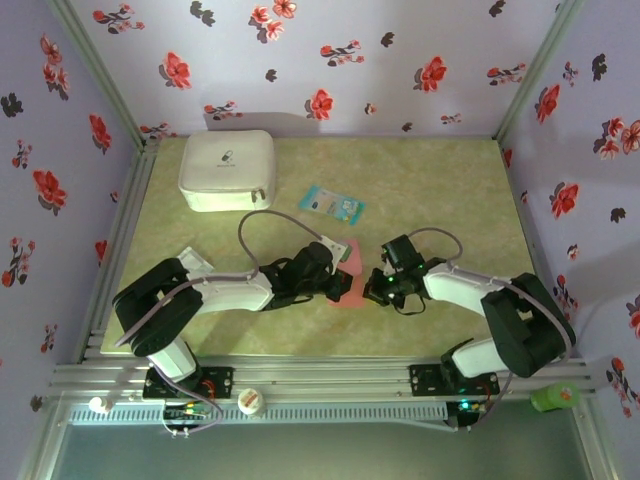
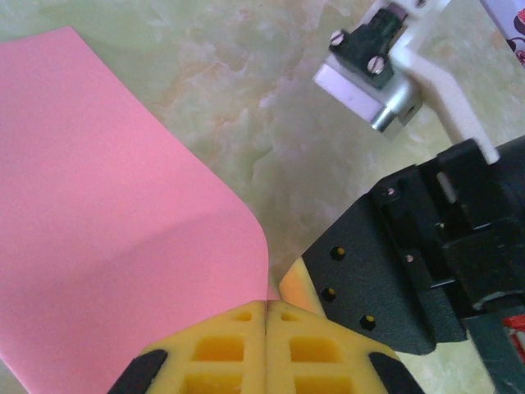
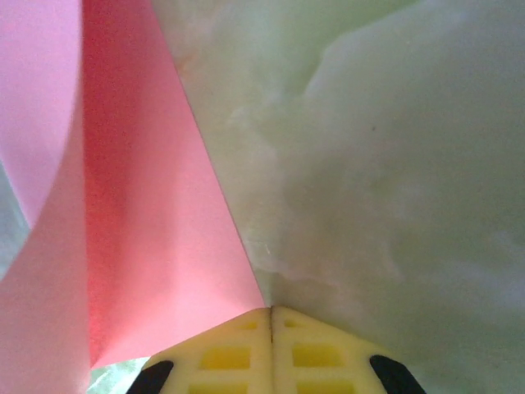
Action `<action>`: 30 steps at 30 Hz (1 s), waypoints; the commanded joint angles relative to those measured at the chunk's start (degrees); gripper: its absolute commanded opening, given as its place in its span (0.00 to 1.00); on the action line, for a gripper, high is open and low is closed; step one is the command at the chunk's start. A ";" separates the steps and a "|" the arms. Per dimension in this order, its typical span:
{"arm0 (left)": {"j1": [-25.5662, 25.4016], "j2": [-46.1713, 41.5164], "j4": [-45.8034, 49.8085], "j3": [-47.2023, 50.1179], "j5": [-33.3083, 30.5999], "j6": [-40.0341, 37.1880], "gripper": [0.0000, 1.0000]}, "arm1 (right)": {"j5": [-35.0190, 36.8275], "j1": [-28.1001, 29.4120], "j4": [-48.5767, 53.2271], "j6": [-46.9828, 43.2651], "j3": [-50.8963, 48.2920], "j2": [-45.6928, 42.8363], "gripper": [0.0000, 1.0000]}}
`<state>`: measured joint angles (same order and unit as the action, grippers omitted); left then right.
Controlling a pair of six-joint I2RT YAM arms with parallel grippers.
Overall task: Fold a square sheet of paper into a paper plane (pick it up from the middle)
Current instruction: Fold the triangle a second time at the center of the table.
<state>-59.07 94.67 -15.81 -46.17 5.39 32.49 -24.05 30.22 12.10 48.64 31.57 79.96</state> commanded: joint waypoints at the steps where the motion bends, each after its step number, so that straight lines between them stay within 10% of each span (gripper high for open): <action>1: 0.36 0.86 -1.34 1.24 1.03 0.81 0.00 | -1.80 0.46 -3.17 1.37 -0.82 -2.52 0.00; 9: 0.35 0.95 -1.50 1.35 1.48 0.91 0.00 | -8.15 0.90 -11.18 4.70 -1.17 4.03 0.00; 20: 1.95 1.23 -2.07 2.27 1.35 2.11 0.00 | 5.20 0.86 7.67 -5.22 3.19 7.32 0.00; 30: 4.11 3.29 -3.40 2.23 1.20 1.47 0.00 | 3.43 0.95 6.44 -5.75 4.24 8.62 0.00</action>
<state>-55.44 96.71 -17.43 -44.45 6.26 33.56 -24.64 31.03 13.41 44.05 36.38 86.30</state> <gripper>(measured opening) 0.052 0.047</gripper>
